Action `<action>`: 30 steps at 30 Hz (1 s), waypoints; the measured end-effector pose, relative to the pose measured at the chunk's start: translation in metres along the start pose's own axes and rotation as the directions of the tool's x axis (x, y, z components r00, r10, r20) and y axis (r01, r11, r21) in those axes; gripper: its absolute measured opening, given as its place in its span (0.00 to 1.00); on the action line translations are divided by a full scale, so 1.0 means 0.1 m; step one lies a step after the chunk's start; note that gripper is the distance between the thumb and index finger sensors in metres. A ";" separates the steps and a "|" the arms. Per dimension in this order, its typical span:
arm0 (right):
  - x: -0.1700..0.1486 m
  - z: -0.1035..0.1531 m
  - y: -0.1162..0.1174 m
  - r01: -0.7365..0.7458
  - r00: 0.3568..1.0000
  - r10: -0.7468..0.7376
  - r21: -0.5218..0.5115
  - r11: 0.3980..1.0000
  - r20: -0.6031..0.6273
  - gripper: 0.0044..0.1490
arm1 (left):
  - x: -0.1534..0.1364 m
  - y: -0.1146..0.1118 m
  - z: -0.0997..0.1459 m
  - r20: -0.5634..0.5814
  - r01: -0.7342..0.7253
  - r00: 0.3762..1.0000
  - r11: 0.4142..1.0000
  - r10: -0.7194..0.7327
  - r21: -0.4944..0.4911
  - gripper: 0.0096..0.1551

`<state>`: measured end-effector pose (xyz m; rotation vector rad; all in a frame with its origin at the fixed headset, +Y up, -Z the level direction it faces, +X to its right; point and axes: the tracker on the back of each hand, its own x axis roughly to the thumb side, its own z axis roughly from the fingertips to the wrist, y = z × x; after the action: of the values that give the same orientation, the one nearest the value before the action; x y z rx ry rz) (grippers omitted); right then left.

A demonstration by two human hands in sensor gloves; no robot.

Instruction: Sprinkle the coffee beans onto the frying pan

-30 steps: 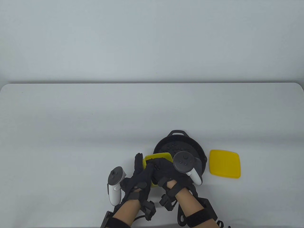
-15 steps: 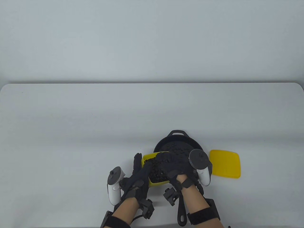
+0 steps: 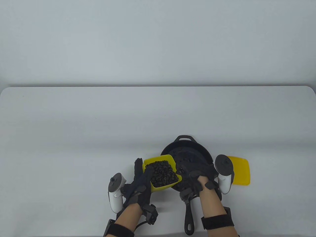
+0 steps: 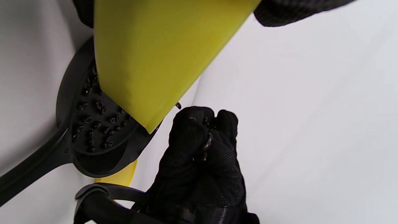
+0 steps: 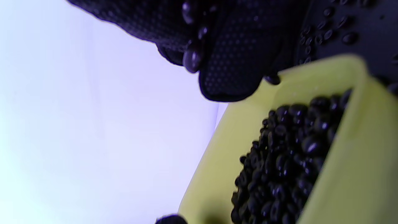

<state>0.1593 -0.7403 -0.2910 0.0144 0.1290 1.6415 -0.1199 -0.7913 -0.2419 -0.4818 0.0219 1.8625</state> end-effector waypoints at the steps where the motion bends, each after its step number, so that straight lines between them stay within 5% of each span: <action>1: -0.02 -0.01 -0.03 -0.004 1.000 0.004 -0.011 1.000 -0.007 0.23 | 0.00 0.01 0.00 -0.001 -0.001 1.000 1.000 0.001 0.003 0.48; 7: -0.22 -0.05 -0.16 -0.116 0.989 0.109 -0.072 0.991 -0.100 0.24 | 0.01 0.04 0.00 0.002 -0.002 1.000 1.000 0.002 0.027 0.48; 21: -0.17 -0.07 -0.12 -0.458 0.884 0.457 0.012 0.889 -0.102 0.29 | 0.03 0.06 0.02 0.012 0.014 1.000 0.999 -0.015 0.042 0.48; 27: -0.14 -0.03 -0.19 -0.470 0.882 0.467 -0.043 0.882 -0.068 0.39 | 0.01 0.05 0.01 0.007 0.019 1.000 0.999 -0.020 0.041 0.48; 30: -0.14 -0.04 -0.20 -0.474 0.879 0.474 0.008 0.880 -0.053 0.46 | 0.01 0.05 0.00 -0.001 0.000 1.000 0.999 0.000 0.036 0.48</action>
<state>0.1796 -0.7537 -0.2960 -0.0024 0.1714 2.1365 -0.1243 -0.7926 -0.2436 -0.4581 0.0558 1.8583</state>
